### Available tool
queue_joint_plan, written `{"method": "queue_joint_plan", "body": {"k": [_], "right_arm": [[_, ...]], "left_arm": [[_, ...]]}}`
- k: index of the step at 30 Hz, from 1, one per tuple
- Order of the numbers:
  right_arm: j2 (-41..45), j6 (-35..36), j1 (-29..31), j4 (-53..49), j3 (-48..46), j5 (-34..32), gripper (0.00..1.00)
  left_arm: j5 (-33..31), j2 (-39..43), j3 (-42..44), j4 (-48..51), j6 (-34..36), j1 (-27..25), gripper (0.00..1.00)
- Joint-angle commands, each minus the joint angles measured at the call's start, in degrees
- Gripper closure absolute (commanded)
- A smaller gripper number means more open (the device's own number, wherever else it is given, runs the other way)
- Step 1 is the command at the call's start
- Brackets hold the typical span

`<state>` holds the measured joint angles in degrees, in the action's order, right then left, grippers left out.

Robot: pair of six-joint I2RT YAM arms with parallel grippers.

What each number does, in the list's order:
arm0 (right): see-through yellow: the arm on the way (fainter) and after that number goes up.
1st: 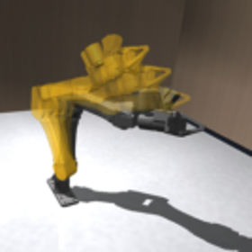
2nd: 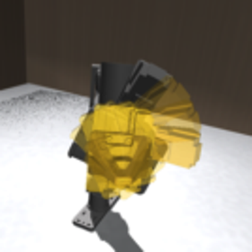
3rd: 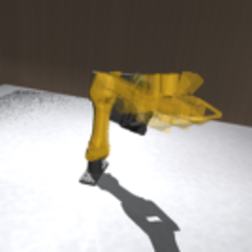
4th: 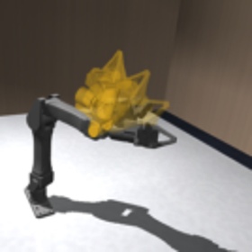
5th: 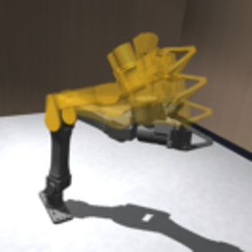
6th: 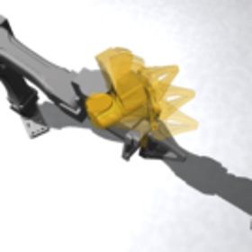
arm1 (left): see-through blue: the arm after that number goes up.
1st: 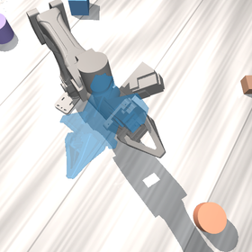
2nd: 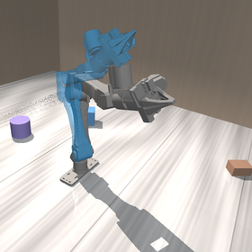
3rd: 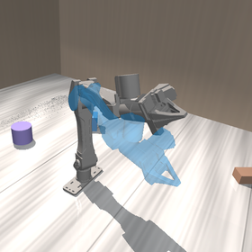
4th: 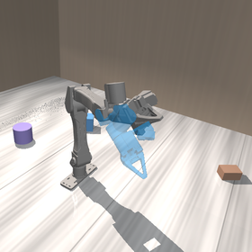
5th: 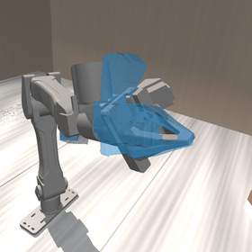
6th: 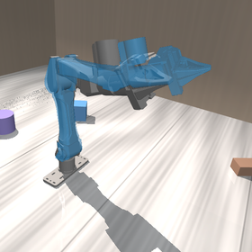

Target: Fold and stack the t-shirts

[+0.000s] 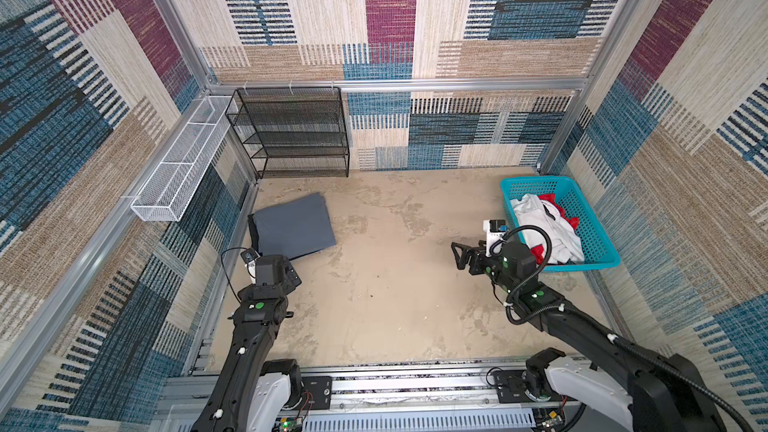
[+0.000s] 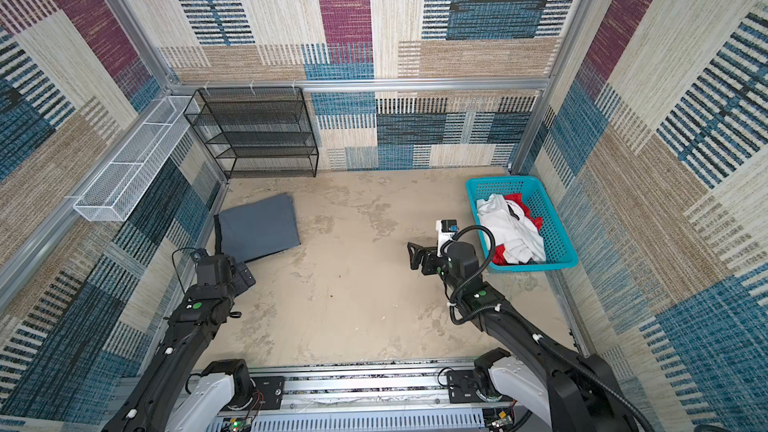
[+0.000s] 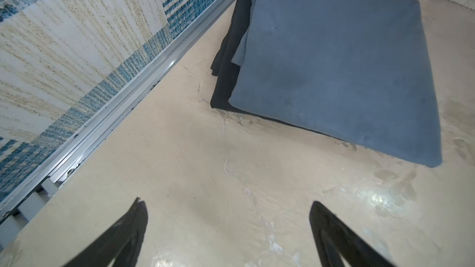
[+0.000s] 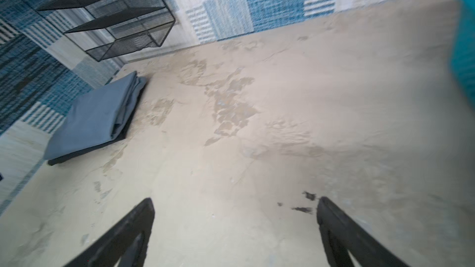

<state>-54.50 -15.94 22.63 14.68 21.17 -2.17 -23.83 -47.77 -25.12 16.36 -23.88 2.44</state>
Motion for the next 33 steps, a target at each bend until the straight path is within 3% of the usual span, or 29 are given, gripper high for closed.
{"method": "queue_joint_plan", "body": {"k": [1, 6, 8, 13, 15, 16, 21, 27, 29, 33], "right_arm": [[5.0, 7.6, 0.0, 7.8, -5.7, -12.2, 0.01], [14.6, 11.4, -0.1, 6.7, -10.0, -22.3, 0.01], [17.6, 14.0, -0.5, 11.4, -14.8, -26.4, 0.01], [20.1, 15.4, -2.7, 21.8, -22.9, -22.0, 0.01], [18.5, 17.6, -3.1, 30.8, -25.5, -20.7, 0.01], [16.8, 18.2, -3.5, 35.4, -26.5, -19.9, 0.01], [1.3, 18.9, -6.6, 53.4, -26.6, -11.2, 0.01], [-19.6, 22.9, -7.6, 67.9, -20.6, -6.5, 0.01], [-19.4, 22.7, -8.1, 60.0, -16.8, -4.9, 0.01], [-17.4, 20.8, -10.5, 63.5, -19.7, -3.4, 0.01]], "left_arm": [[-1.0, -1.8, 5.8, -20.0, 6.5, -0.2, 0.02], [3.6, -7.4, 13.1, -43.9, 13.5, -0.6, 0.02], [4.5, -12.7, 14.9, -55.8, 15.4, -0.6, 0.02], [10.8, -27.0, 8.5, -62.5, 18.4, -0.7, 0.01], [11.4, -35.7, 8.3, -73.0, 19.3, -0.6, 0.02], [14.6, -37.6, 7.9, -73.3, 20.1, -0.6, 0.02], [15.3, -39.0, 5.2, -69.5, 20.9, -1.0, 0.01], [15.5, -39.2, 9.7, -78.4, 21.3, -1.1, 0.01], [15.2, -39.2, 8.8, -76.7, 21.2, -1.1, 0.01], [13.4, -39.6, 0.6, -61.7, 21.2, -1.7, 0.02]]}}
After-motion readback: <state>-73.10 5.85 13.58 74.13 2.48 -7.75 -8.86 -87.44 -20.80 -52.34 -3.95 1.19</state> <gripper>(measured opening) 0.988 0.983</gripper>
